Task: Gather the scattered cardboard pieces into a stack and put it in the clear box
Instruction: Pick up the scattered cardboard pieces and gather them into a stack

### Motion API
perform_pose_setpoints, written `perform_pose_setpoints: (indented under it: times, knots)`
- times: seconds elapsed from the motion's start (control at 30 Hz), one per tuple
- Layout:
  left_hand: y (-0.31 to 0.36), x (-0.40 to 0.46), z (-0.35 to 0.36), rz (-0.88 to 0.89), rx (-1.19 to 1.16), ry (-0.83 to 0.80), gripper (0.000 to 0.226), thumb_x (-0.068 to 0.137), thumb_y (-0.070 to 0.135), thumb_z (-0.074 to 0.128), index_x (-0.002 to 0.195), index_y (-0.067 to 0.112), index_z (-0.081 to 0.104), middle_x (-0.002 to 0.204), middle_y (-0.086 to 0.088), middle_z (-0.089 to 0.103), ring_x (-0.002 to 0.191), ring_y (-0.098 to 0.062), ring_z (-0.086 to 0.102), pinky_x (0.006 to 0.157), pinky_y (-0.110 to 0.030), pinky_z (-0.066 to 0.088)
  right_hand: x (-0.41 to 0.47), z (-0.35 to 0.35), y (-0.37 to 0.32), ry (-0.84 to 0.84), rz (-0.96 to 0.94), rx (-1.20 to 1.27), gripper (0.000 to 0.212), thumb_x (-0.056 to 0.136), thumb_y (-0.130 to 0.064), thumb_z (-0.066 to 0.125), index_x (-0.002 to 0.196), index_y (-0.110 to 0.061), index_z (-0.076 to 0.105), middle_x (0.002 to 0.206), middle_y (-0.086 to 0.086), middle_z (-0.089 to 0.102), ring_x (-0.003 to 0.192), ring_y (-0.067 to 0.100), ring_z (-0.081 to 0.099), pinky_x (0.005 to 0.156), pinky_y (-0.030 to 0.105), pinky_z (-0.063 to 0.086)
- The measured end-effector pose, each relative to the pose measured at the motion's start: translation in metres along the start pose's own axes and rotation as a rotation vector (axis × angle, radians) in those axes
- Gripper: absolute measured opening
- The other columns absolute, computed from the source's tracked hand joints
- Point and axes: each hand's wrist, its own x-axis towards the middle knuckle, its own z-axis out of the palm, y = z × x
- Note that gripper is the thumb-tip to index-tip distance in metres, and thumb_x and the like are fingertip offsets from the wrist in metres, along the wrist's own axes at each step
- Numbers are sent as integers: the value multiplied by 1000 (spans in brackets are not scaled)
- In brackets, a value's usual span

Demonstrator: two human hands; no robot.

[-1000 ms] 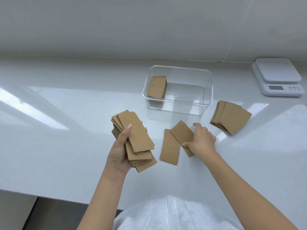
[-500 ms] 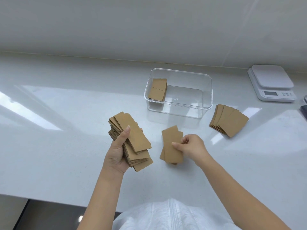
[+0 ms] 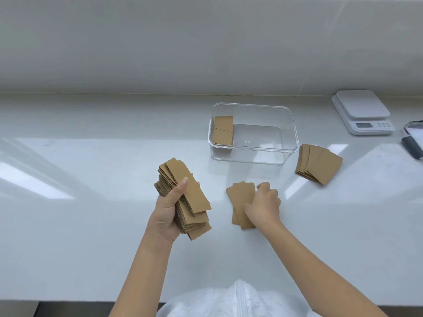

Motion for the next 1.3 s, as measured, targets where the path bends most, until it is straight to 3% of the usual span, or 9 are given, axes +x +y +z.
perform_pose_setpoints:
  times: [0.33, 0.53, 0.6, 0.7, 0.8, 0.9, 1.0, 1.13, 1.3]
  knots:
    - [19, -5, -26, -48, 64, -7, 45, 54, 32, 79, 95, 16, 69, 87, -6, 71, 70, -17, 69, 62, -34, 56, -3, 13, -11, -3, 141, 218, 64, 78, -6, 55, 138, -10, 33, 127, 12, 55, 119, 34, 50, 97, 43, 46]
    - [23, -5, -37, -69, 65, -8, 36, 60, 30, 76, 93, 15, 70, 88, -7, 71, 69, -18, 69, 61, -33, 56, -14, 22, -17, -1, 110, -21, 73, 69, -38, 79, 127, -15, 43, 125, 4, 56, 124, 30, 44, 95, 39, 39]
    - [22, -5, -38, -71, 70, -9, 31, 64, 29, 71, 93, 15, 70, 88, -7, 70, 69, -18, 69, 60, -33, 57, -14, 24, -18, -6, 91, 30, 66, 67, -36, 81, 122, -15, 50, 120, 4, 60, 120, 28, 48, 93, 37, 44]
    - [22, -4, -41, -73, 81, -25, 30, 65, 27, 69, 92, 14, 69, 89, -9, 69, 68, -18, 69, 59, -33, 56, -20, 27, -18, -45, 11, 91, 30, 77, -27, 72, 99, -9, 61, 104, 8, 66, 100, 27, 60, 81, 34, 50]
    - [24, -3, -42, -95, 84, -55, 30, 65, 26, 71, 92, 13, 70, 88, -9, 70, 68, -18, 69, 58, -33, 56, -34, 14, -23, -213, 26, 531, 16, 90, -23, 59, 91, -8, 62, 89, 9, 67, 82, 26, 66, 73, 37, 54]
    - [28, -1, -39, -121, 120, -145, 41, 58, 28, 77, 96, 13, 69, 86, -10, 72, 70, -19, 69, 60, -35, 57, -53, -19, -38, -426, -51, 1069, 17, 94, -24, 53, 90, -11, 63, 73, 2, 68, 60, 14, 67, 51, 27, 50]
    - [27, 0, -26, -125, 202, -255, 57, 46, 35, 86, 96, 14, 70, 85, -10, 73, 72, -22, 69, 62, -37, 58, -68, -36, -55, -497, -205, 1138, 15, 93, -24, 54, 92, -15, 66, 77, -1, 72, 66, 13, 69, 53, 29, 56]
    - [21, -5, 0, -107, 232, -386, 22, 70, 26, 71, 89, 17, 75, 84, -16, 72, 71, -30, 69, 59, -48, 57, -78, -29, -60, -410, -220, 1146, 18, 88, -23, 61, 102, -13, 67, 95, 7, 73, 82, 19, 69, 66, 33, 58]
    - [16, -12, 20, -62, 293, -412, 24, 72, 25, 65, 93, 14, 73, 90, -15, 73, 78, -26, 70, 65, -39, 59, -85, -30, -46, -502, -174, 1285, 41, 81, -27, 64, 120, -15, 62, 109, 11, 68, 95, 25, 65, 78, 40, 56]
